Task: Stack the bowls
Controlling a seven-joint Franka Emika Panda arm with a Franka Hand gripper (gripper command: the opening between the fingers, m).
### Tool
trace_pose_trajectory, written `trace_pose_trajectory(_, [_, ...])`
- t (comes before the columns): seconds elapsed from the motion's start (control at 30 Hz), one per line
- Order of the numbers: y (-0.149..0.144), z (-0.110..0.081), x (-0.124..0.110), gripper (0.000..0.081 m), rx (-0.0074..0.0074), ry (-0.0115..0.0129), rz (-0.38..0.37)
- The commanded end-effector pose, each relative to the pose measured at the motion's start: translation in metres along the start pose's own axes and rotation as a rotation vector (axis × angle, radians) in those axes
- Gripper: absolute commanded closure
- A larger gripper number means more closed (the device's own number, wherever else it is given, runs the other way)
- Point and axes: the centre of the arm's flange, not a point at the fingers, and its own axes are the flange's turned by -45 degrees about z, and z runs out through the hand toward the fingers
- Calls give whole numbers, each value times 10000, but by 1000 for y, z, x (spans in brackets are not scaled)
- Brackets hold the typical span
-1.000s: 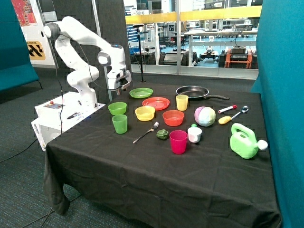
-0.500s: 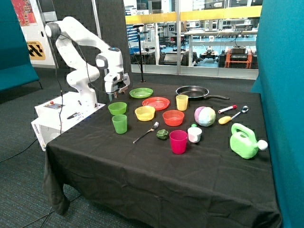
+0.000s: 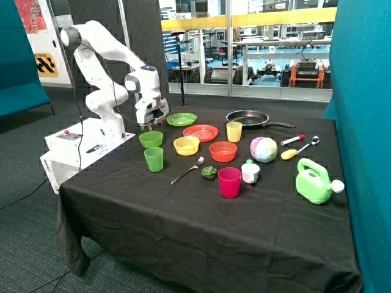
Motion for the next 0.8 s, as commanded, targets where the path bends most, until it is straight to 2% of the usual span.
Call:
trace_pose_trajectory(0.0, [-2, 9, 10, 255, 11, -11, -231])
trace_pose_trajectory(0.4, [-8, 20, 3, 268, 11, -11, -300])
trace_pose_trajectory(0.5, [-10, 25, 2, 267, 11, -11, -615])
trace_pose_trajectory(0.6, [-12, 30, 0, 272, 11, -11, -326])
trace_pose_trajectory(0.63, [-13, 32, 0, 279, 11, -11, -602])
trace_pose_trajectory(0.7, [-16, 36, -1, 284, 11, -11, -599])
trace_pose_trajectory(0.73, [-16, 38, -2, 288, 11, -11, -378])
trace_pose_trajectory(0.77, [-17, 39, -2, 293, 11, -11, -608])
